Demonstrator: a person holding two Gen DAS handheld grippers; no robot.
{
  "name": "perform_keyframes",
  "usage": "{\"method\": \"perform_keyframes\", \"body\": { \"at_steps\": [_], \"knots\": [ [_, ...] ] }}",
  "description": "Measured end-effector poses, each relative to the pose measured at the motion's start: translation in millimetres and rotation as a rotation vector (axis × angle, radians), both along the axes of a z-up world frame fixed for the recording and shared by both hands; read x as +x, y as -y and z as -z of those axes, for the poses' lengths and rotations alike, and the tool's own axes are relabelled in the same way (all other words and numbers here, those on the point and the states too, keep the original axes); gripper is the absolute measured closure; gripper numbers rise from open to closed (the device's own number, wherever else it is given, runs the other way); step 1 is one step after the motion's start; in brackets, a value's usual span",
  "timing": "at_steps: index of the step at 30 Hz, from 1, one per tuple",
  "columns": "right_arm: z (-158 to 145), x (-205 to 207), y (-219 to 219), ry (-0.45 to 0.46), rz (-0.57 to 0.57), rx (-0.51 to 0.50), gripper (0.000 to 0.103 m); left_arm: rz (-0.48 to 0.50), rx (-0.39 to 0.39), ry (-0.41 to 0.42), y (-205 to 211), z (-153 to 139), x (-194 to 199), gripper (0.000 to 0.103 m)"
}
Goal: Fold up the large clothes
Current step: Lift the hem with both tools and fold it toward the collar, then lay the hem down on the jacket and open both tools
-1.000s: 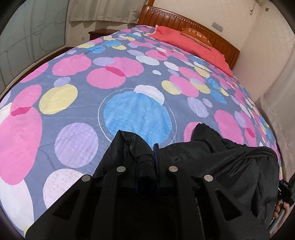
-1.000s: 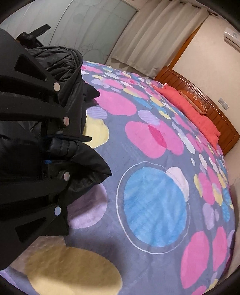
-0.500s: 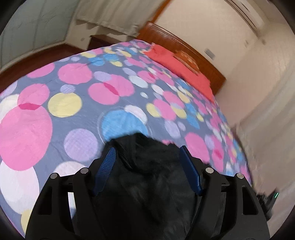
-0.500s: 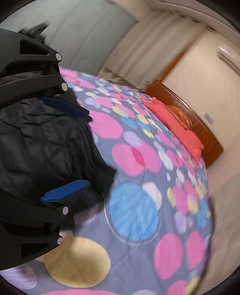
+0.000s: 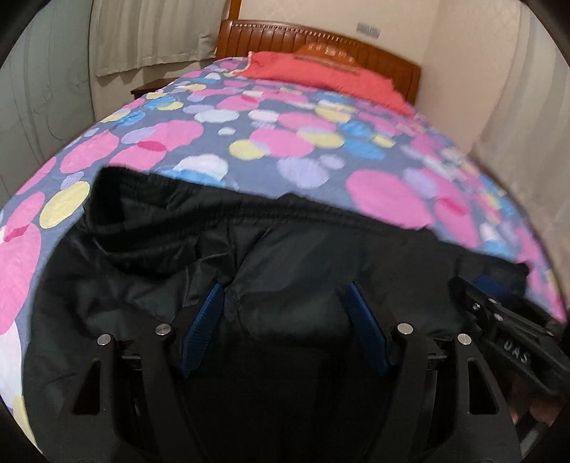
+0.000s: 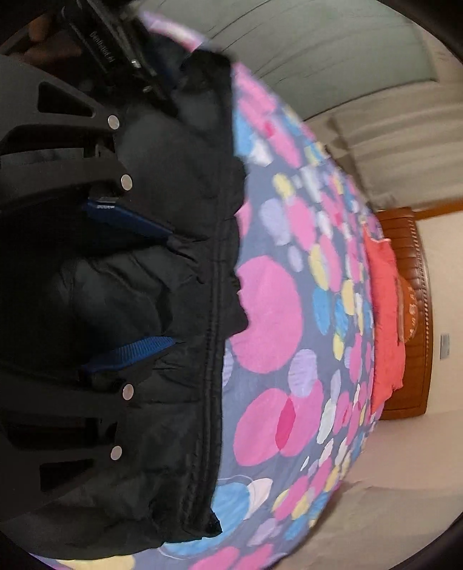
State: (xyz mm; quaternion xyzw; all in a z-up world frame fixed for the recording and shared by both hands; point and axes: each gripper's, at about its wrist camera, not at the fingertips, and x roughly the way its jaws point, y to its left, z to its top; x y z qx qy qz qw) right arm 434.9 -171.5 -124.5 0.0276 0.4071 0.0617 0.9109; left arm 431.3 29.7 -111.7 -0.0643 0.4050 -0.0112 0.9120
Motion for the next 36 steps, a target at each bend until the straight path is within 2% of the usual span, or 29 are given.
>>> {"method": "perform_keyframes", "body": {
  "at_steps": [4,7,10,12,13,15,17,19,22,25,28,36],
  "knots": [
    [28,13,0,-0.031,0.005,-0.022,0.044,0.002,0.082,0.001,11,18,13,0.029],
    [29,15,-1,-0.039,0.01,-0.027,0.044,0.008,0.142,-0.014,20,24,20,0.027],
    [16,7,8,-0.035,0.013,0.01,0.044,0.026,0.117,-0.038,15,18,17,0.027],
    [-1,-2,19,0.004,0.019,0.032,0.044,0.049,0.081,-0.04,4,5,7,0.027],
    [-13,-8,30,0.036,0.03,0.022,0.044,0.05,0.068,-0.013,-4,-3,1,0.027],
    [-26,-13,51,0.067,0.071,-0.023,0.043,0.018,0.09,0.061,-23,-22,-10,0.027],
    [-30,-12,71,0.078,0.113,-0.079,0.043,-0.024,0.122,0.08,-42,-27,-8,0.027],
    [-26,-8,92,0.057,0.161,-0.125,0.043,-0.062,0.128,0.053,-58,-22,1,0.027],
    [-7,-1,120,0.003,0.217,-0.105,0.043,-0.116,0.093,-0.007,-76,-5,13,0.027],
    [20,5,133,-0.052,0.229,-0.05,0.042,-0.122,0.138,-0.043,-73,15,21,0.027],
    [31,7,131,-0.045,0.237,-0.055,0.039,-0.124,0.152,-0.047,-69,24,26,0.024],
    [41,8,133,-0.014,0.245,-0.024,0.037,-0.135,0.111,-0.031,-72,40,30,0.019]
  ]
}}
